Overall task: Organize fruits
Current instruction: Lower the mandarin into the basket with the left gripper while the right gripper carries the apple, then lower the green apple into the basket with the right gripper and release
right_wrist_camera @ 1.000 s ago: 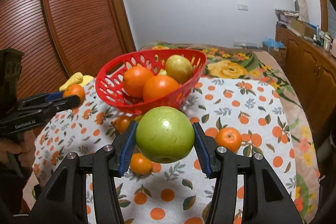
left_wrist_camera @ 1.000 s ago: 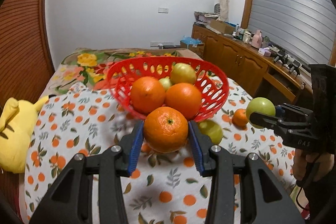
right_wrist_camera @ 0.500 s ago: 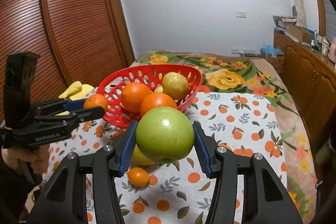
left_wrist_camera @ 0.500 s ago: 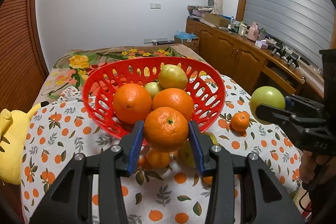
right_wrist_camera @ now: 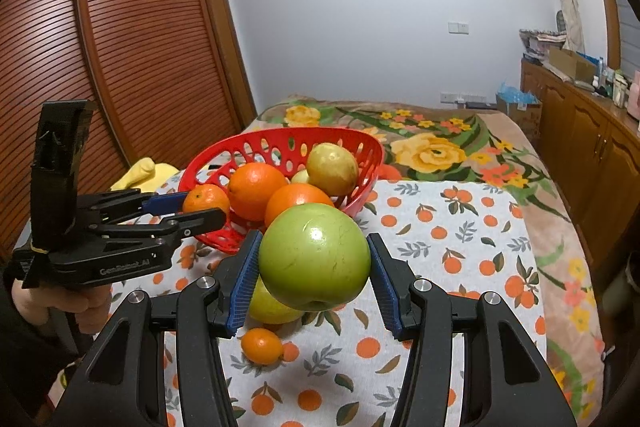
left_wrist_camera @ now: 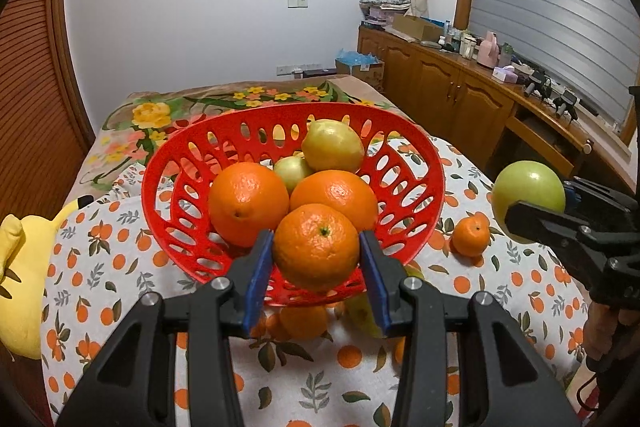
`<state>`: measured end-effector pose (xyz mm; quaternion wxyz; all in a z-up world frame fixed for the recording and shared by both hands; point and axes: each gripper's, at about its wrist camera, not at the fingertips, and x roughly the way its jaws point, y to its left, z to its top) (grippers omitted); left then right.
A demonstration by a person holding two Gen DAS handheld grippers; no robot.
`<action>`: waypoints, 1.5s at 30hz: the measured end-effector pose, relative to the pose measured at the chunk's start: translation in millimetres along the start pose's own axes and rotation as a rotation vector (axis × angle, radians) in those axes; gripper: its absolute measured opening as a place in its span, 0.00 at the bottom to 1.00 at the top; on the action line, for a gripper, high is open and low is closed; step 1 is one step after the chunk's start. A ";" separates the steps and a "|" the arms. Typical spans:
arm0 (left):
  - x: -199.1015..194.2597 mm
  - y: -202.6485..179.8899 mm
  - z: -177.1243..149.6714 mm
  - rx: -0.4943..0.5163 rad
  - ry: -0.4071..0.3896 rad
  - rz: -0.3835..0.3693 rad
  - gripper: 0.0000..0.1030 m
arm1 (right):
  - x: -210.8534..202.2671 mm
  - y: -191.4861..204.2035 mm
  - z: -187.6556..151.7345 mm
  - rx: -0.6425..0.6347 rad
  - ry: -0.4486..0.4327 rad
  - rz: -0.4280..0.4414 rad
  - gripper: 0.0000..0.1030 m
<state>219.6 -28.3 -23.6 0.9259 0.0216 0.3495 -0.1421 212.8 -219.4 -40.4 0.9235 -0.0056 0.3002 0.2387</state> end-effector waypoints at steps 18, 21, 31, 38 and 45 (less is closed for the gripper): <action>-26.9 22.6 -6.7 -0.048 -0.042 0.015 0.59 | 11.4 9.1 14.1 -0.016 0.003 0.010 0.52; -36.5 28.2 -9.1 -0.042 -0.062 0.041 0.62 | 15.3 14.9 16.4 -0.024 0.004 0.014 0.52; -56.2 42.5 -15.9 -0.047 -0.100 0.052 0.67 | 40.0 30.4 24.2 -0.042 0.028 0.032 0.52; -61.7 49.2 -22.9 -0.053 -0.104 0.063 0.67 | 57.1 42.2 27.7 -0.054 0.052 0.046 0.52; -63.5 52.5 -27.9 -0.056 -0.104 0.069 0.67 | 71.3 52.5 27.2 -0.078 0.073 0.051 0.52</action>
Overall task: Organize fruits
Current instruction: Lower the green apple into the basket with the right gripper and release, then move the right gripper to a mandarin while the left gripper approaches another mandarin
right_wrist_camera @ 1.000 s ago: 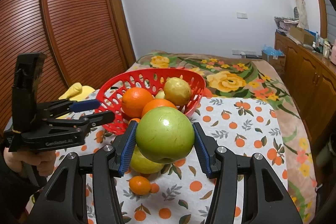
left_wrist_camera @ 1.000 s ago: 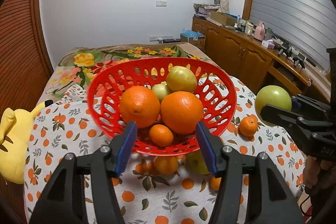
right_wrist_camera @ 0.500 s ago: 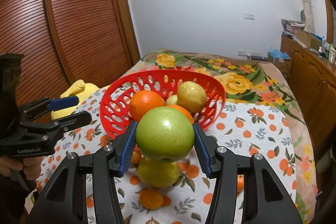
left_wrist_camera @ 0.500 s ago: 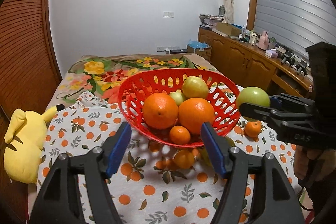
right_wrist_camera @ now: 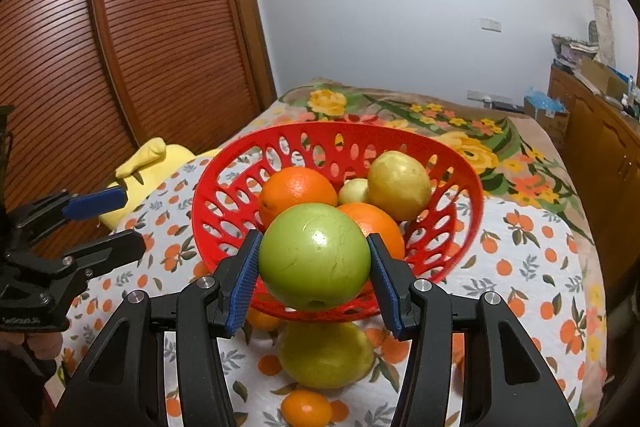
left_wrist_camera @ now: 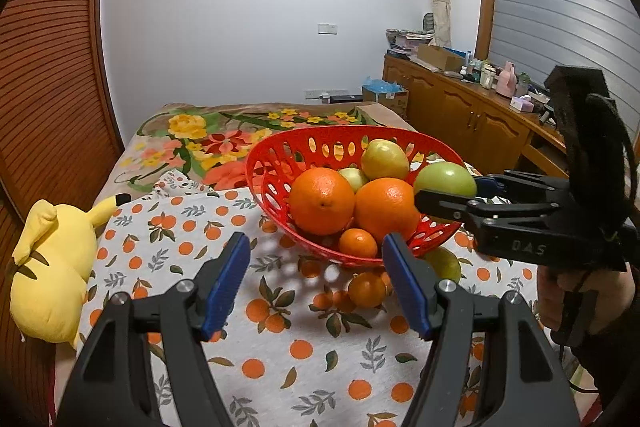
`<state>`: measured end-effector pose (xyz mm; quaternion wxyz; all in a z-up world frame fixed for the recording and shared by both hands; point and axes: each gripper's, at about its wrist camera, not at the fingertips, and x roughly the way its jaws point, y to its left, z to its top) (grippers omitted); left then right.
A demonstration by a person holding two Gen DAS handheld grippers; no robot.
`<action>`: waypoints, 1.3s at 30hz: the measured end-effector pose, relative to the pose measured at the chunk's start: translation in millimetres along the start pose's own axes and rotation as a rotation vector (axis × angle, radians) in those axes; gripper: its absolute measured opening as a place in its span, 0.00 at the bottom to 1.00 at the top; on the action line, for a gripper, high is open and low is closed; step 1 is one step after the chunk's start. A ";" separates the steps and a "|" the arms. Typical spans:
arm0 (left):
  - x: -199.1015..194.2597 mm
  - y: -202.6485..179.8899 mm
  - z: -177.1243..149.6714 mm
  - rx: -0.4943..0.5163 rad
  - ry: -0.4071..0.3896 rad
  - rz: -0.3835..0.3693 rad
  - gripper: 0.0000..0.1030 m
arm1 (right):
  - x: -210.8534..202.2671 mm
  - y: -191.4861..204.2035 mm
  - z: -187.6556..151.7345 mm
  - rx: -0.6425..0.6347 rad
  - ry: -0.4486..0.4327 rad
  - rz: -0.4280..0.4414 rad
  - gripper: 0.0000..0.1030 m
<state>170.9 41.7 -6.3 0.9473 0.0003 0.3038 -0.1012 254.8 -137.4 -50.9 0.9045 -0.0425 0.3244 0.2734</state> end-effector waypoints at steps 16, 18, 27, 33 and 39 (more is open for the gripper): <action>2.5 11.5 -8.2 -0.019 0.015 0.020 0.67 | 25.5 15.7 5.4 -0.030 0.032 0.022 0.52; 2.8 11.3 -9.3 -0.018 0.017 0.022 0.67 | 27.3 15.8 4.7 -0.028 0.039 0.025 0.52; 6.3 10.9 -13.1 -0.022 0.027 0.018 0.67 | 27.3 14.8 3.8 -0.020 0.040 0.033 0.53; 7.8 7.9 -15.0 -0.022 0.032 0.011 0.66 | 8.7 6.3 3.1 -0.007 0.008 0.037 0.53; 9.3 -2.3 -17.9 -0.009 0.036 -0.012 0.67 | -36.0 -15.6 -7.6 0.009 -0.052 -0.003 0.55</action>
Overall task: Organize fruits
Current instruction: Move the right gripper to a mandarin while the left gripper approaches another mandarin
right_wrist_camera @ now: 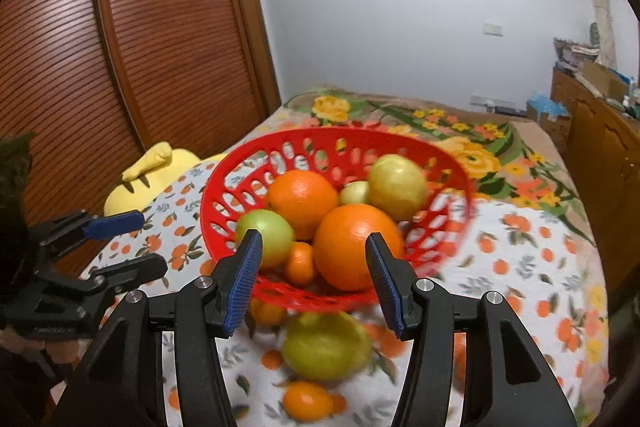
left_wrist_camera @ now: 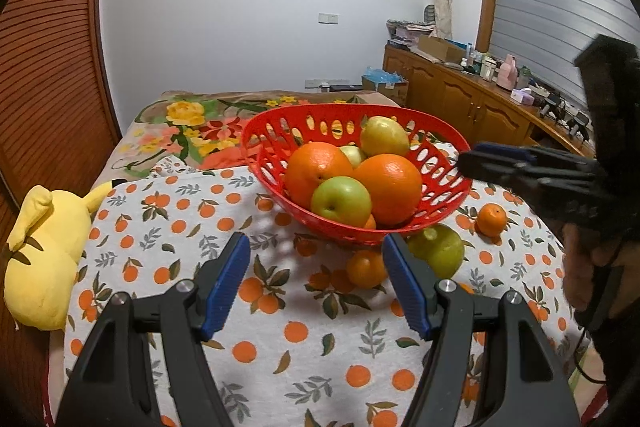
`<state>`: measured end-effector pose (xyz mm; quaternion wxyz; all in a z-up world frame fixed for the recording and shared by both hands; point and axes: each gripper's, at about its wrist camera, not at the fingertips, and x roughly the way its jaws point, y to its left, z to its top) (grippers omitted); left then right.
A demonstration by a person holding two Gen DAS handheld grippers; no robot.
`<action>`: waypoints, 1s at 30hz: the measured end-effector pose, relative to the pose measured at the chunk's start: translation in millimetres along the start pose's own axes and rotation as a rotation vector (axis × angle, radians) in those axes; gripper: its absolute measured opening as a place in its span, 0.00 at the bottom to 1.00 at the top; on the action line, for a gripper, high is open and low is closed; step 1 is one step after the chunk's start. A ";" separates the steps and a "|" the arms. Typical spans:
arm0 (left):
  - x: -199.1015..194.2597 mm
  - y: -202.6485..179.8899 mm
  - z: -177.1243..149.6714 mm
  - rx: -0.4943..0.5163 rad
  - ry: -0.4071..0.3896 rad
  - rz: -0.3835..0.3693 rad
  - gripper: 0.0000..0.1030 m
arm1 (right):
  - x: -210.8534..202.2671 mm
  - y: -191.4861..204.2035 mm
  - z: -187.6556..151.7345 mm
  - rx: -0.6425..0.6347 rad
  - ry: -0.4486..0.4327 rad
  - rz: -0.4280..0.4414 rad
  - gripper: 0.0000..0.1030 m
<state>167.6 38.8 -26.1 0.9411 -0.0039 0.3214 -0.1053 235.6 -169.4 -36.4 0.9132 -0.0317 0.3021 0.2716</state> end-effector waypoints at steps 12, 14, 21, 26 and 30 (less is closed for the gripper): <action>13.7 -18.8 -9.0 0.012 0.031 -0.031 0.67 | -18.4 -69.8 -49.6 0.069 0.062 -0.130 0.56; 17.9 -20.8 -11.2 0.014 0.042 -0.031 0.67 | -12.7 -78.8 -58.8 0.079 0.084 -0.147 0.56; 25.3 -24.8 -16.0 0.022 0.063 -0.030 0.67 | 5.4 -100.4 -75.4 0.124 0.147 -0.187 0.56; 31.2 -24.8 -18.7 0.023 0.079 -0.030 0.67 | 14.9 -106.7 -76.5 0.138 0.177 -0.190 0.55; 37.5 -25.6 -20.5 0.023 0.095 -0.033 0.67 | 21.2 -107.6 -76.0 0.140 0.193 -0.196 0.55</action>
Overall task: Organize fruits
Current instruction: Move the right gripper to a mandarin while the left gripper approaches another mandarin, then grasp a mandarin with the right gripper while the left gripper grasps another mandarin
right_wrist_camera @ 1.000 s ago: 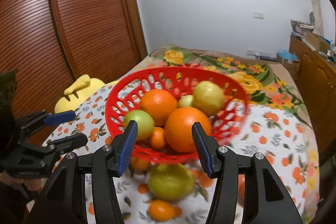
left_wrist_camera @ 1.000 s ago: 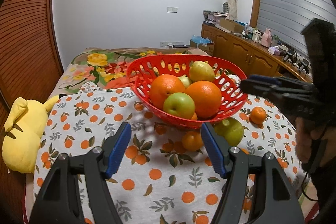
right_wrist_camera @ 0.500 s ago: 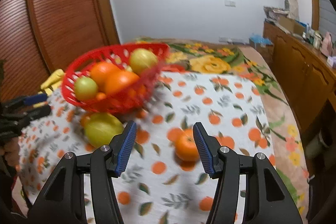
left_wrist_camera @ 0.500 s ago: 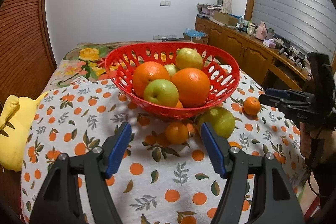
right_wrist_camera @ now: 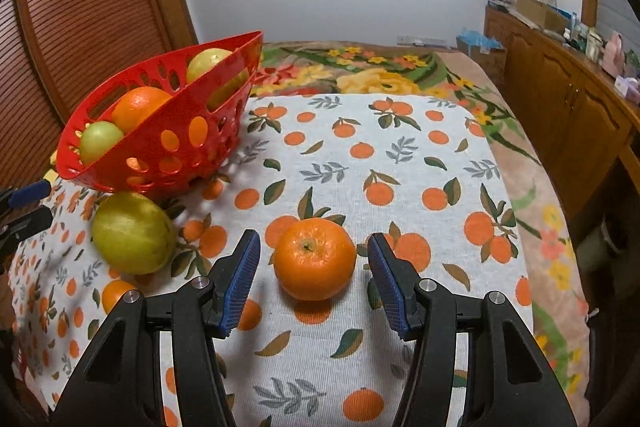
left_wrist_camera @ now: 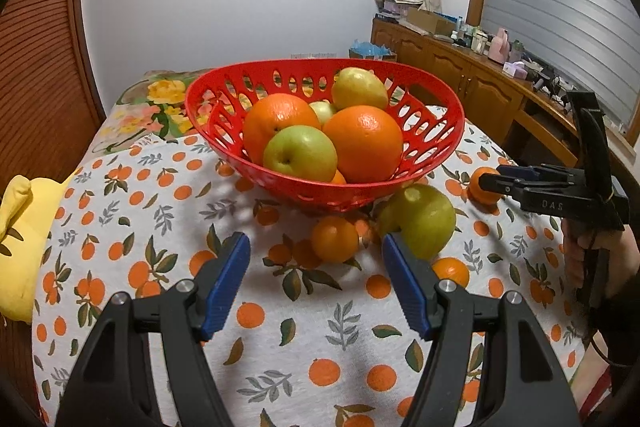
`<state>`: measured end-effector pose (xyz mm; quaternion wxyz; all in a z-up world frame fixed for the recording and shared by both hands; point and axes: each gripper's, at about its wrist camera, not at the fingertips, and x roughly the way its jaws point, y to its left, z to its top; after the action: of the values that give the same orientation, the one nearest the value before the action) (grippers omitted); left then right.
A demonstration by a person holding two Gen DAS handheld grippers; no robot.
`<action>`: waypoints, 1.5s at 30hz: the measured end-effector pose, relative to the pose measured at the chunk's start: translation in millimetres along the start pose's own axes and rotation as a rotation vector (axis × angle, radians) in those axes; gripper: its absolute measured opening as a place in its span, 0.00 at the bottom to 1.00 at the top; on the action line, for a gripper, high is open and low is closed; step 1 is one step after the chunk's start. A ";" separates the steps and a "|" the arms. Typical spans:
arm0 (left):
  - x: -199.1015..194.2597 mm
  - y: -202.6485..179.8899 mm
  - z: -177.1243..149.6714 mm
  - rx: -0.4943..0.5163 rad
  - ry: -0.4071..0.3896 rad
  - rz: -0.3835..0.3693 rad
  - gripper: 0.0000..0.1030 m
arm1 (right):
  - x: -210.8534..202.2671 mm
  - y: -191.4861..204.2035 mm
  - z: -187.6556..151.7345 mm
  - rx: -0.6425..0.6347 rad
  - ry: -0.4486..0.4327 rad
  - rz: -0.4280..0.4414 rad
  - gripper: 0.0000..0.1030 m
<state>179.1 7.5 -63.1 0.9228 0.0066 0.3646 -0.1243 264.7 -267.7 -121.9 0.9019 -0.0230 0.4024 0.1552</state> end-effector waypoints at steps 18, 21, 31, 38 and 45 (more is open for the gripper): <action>37.9 -5.6 -3.7 0.014 0.088 -0.048 0.48 | 7.7 7.9 -2.6 -0.031 0.023 -0.012 0.43; 44.6 -5.8 -3.2 0.013 0.096 -0.045 0.45 | -1.8 10.6 -2.9 -0.031 0.004 0.001 0.43; 61.8 -8.3 1.4 0.011 0.118 -0.041 0.45 | -22.5 26.2 -8.2 -0.050 -0.033 0.047 0.43; 72.9 -7.7 3.5 0.007 0.138 -0.053 0.36 | -29.0 32.5 -12.5 -0.053 -0.042 0.073 0.43; 65.0 -6.6 -2.4 0.000 0.121 -0.053 0.34 | -35.4 42.1 -18.6 -0.056 -0.052 0.106 0.43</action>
<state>221.6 -13.3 -108.1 0.8956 0.0047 0.4195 -0.1481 216.6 -240.0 -105.0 0.9015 -0.0229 0.3751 0.2147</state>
